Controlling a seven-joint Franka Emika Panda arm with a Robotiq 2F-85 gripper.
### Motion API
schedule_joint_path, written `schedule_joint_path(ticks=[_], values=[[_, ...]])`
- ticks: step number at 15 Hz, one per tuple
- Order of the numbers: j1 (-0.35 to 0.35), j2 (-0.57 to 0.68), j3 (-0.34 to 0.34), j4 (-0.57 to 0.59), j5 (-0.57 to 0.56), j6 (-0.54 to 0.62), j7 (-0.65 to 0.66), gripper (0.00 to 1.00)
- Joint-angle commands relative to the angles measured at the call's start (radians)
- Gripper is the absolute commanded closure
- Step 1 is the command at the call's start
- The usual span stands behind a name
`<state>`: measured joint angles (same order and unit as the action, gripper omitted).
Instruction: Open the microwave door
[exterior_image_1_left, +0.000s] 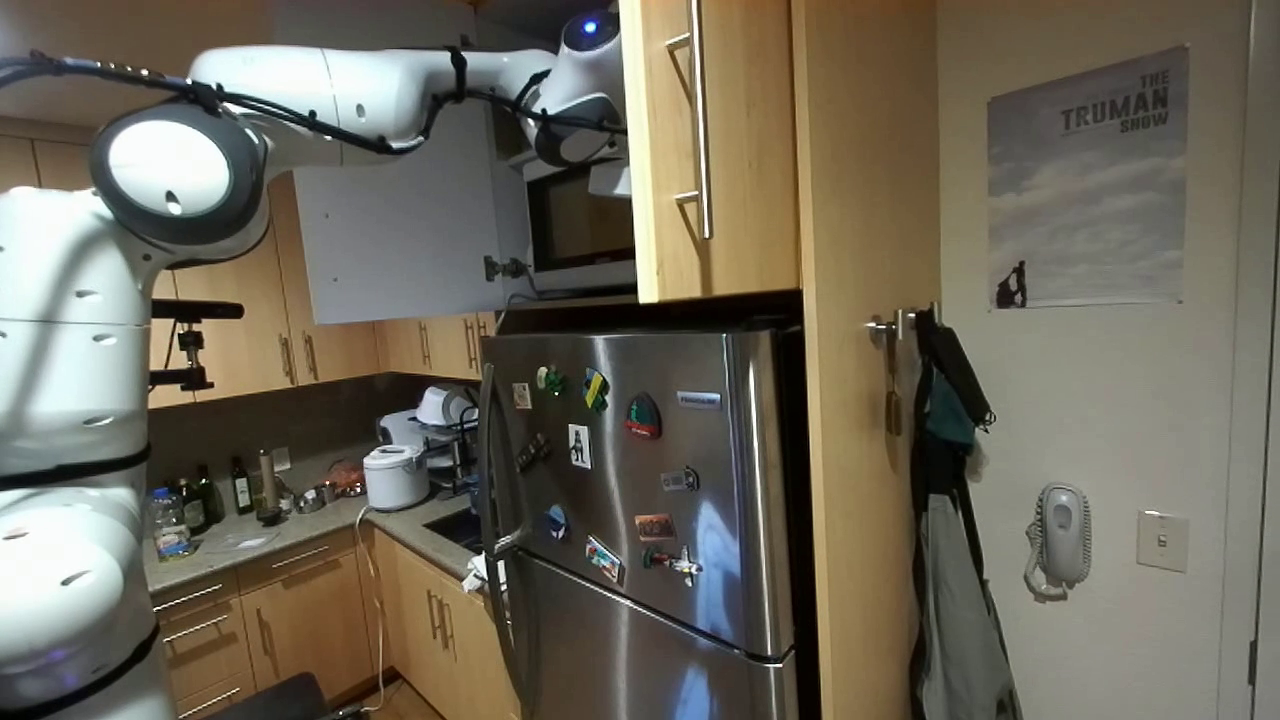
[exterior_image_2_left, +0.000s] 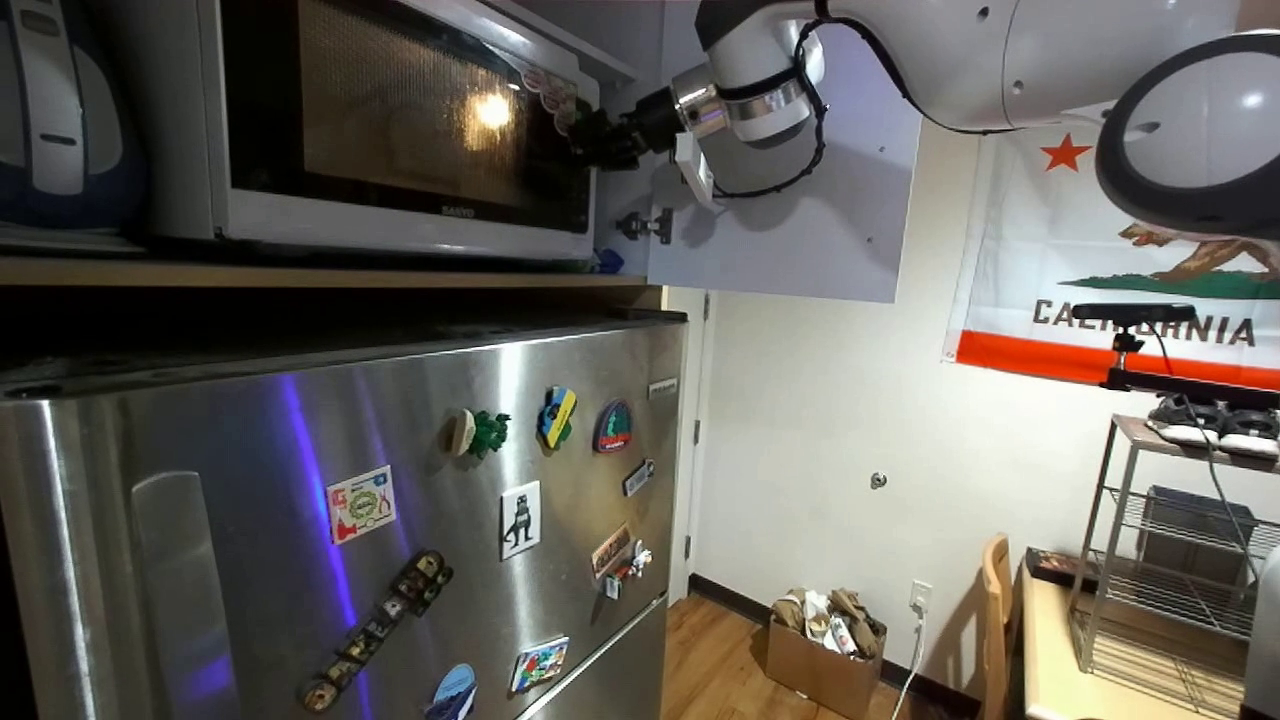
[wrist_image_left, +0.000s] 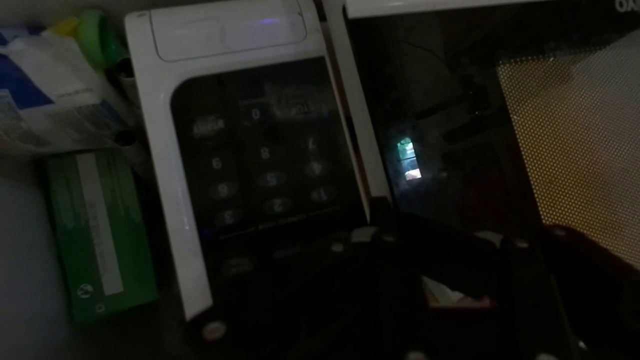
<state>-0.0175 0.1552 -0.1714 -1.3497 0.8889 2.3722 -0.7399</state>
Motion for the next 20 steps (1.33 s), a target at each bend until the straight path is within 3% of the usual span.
schedule_joint_path(ticks=[1,12,13,20], values=[[0.019,-0.092,0.004,-0.109,-0.017,0.037,0.015,0.95],[0.033,-0.241,0.022,-0.294,-0.043,0.09,0.007,0.96],[0.008,-0.252,0.05,-0.304,-0.044,0.089,0.008,0.96],[0.024,-0.354,0.072,-0.427,-0.084,0.119,-0.003,0.95]])
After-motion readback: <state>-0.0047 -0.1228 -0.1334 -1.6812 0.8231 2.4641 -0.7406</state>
